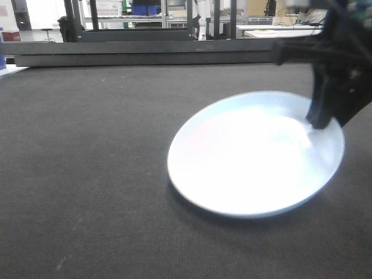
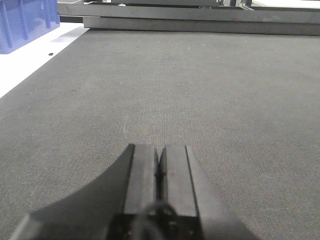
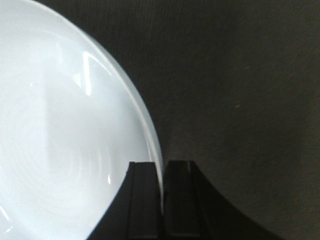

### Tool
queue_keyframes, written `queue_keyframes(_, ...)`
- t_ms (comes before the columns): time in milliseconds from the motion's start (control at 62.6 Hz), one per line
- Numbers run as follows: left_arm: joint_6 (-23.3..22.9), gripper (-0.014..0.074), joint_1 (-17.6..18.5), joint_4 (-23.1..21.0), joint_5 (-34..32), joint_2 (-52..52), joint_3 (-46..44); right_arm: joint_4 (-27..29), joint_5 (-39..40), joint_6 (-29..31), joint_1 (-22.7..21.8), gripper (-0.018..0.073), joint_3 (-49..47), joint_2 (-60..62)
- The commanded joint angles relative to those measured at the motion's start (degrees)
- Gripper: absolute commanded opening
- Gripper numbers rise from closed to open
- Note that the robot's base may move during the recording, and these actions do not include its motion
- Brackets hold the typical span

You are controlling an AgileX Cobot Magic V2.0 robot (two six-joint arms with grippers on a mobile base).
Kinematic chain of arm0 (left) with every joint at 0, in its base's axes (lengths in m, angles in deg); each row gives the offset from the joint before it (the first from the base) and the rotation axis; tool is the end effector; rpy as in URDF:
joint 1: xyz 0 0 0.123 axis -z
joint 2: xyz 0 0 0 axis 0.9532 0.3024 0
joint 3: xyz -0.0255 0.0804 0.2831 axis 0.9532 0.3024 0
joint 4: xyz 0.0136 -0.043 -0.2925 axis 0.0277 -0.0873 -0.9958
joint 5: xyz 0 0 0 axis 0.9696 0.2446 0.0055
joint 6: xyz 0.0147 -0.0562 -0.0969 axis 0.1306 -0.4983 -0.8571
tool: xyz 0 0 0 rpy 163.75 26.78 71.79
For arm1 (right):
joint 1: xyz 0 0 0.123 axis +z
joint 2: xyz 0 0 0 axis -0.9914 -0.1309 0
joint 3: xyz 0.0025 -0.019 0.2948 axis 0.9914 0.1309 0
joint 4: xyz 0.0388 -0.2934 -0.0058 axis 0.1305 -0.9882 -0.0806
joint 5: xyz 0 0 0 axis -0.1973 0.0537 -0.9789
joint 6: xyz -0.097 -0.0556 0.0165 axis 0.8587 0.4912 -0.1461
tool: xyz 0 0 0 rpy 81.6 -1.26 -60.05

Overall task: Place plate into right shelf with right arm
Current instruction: 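Lift the white plate up off the table with the right gripper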

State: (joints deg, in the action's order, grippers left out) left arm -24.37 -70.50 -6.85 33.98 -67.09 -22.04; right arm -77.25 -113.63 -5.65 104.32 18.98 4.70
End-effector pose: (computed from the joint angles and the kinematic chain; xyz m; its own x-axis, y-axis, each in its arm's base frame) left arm 0.1122 -0.0047 0.1885 -0.0661 0.0137 -0.9977 0.0423 0.9990 0.0110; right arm 0.3056 0.1254 0.2384 -0.9064 -0.0562 -0.4187 -0.1283 0.9809 0.1461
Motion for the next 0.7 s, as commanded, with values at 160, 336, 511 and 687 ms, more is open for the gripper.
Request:
queue_keyframes(160,0.2,-0.0047,0.4,-0.2,-4.8,-0.1,0.5,1.2,14.1,13.0,-9.4,0.0054,8.6,14.4)
queue_keyframes(336,0.2,-0.0047,0.4,-0.2,-4.8,-0.1,0.5,2.2,24.8,16.4,-16.2,0.0054,14.4,22.3)
queue_keyframes(511,0.2,-0.0047,0.4,-0.2,-4.8,-0.1,0.5,2.0,38.1,16.8,-17.7,0.0054,20.4,29.6)
queue_keyframes(687,0.2,-0.0047,0.4,-0.2,-4.8,-0.1,0.5,2.0,49.7,16.8,-17.7,0.0054,27.7,37.1)
